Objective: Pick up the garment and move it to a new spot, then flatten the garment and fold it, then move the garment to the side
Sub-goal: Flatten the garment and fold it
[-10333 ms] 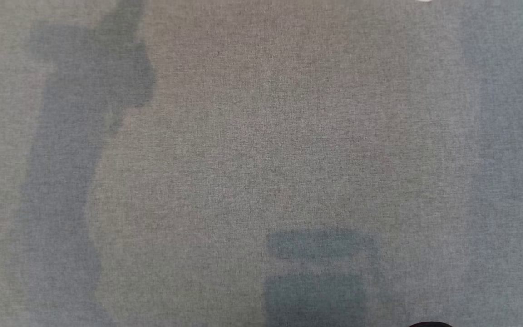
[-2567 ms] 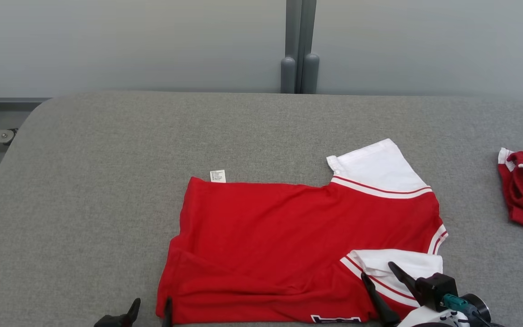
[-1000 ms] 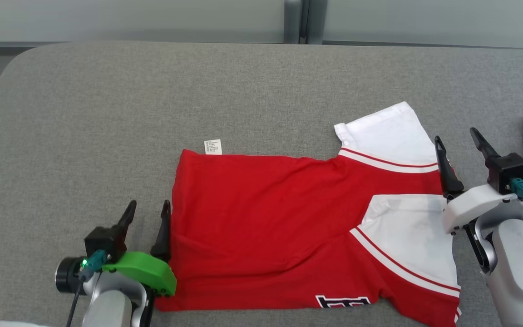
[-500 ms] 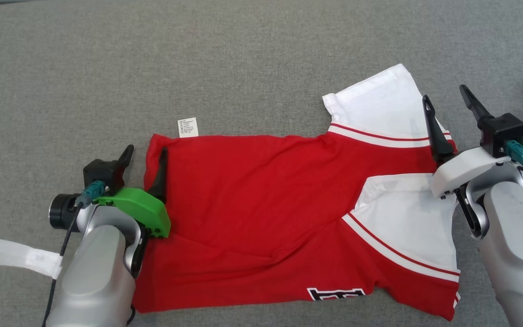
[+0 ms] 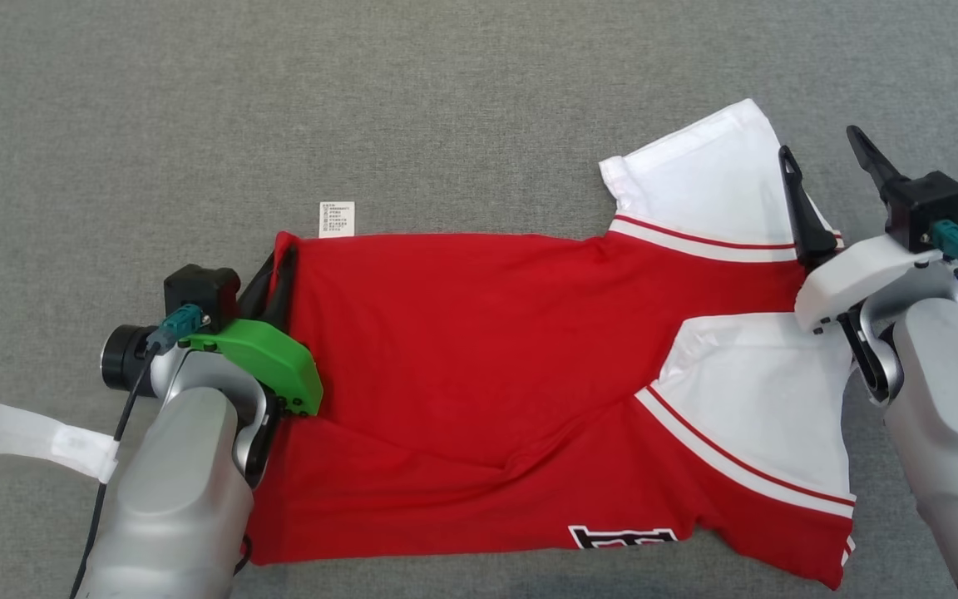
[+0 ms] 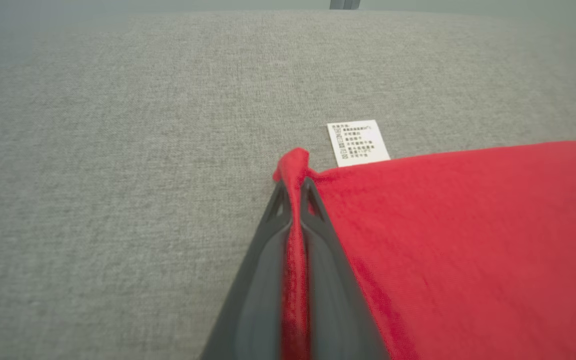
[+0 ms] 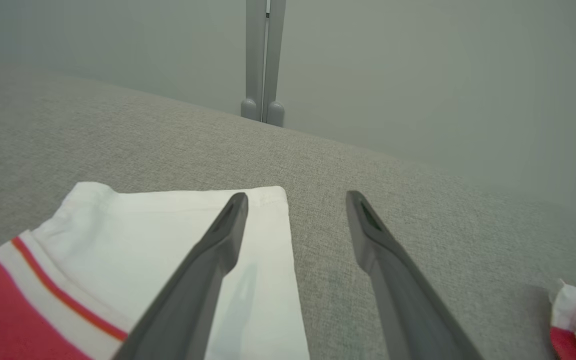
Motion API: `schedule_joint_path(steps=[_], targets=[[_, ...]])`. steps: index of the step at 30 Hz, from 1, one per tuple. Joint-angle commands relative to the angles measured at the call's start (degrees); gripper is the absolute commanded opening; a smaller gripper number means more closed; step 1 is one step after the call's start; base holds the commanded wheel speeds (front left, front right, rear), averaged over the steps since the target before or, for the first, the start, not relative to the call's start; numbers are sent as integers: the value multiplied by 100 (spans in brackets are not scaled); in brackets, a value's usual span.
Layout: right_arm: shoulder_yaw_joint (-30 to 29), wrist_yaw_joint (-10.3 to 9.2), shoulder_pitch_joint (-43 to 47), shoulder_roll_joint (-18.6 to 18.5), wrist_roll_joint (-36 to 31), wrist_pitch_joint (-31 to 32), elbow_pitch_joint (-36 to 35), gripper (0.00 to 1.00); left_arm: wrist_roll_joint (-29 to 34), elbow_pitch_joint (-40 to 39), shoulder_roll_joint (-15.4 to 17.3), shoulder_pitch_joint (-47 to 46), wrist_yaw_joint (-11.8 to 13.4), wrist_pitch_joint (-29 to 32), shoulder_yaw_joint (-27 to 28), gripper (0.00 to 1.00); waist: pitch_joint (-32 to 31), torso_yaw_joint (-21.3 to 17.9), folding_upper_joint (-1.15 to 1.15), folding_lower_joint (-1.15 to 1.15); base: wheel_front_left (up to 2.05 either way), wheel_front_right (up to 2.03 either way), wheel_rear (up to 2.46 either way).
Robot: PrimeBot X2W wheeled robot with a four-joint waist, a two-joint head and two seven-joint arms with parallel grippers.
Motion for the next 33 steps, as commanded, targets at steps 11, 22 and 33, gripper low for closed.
schedule_joint_path(steps=[11, 22, 33], targets=[[656, -10, -1383, -281, 534, 835, 1796, 100, 243, -533, -139, -11, 14, 11, 115, 0, 230, 490, 0, 0, 0, 0, 0], [1288, -12, -2132, -501, 737, 1141, 2618, 0, 180, -592, -223, -311, 14, 11, -5, 0, 437, 669, 0, 0, 0, 0, 0], [1200, -12, -3139, -840, 302, 221, 2802, 0, 301, -601, -181, -737, 14, 11, 164, 0, 612, 730, 0, 0, 0, 0, 0]])
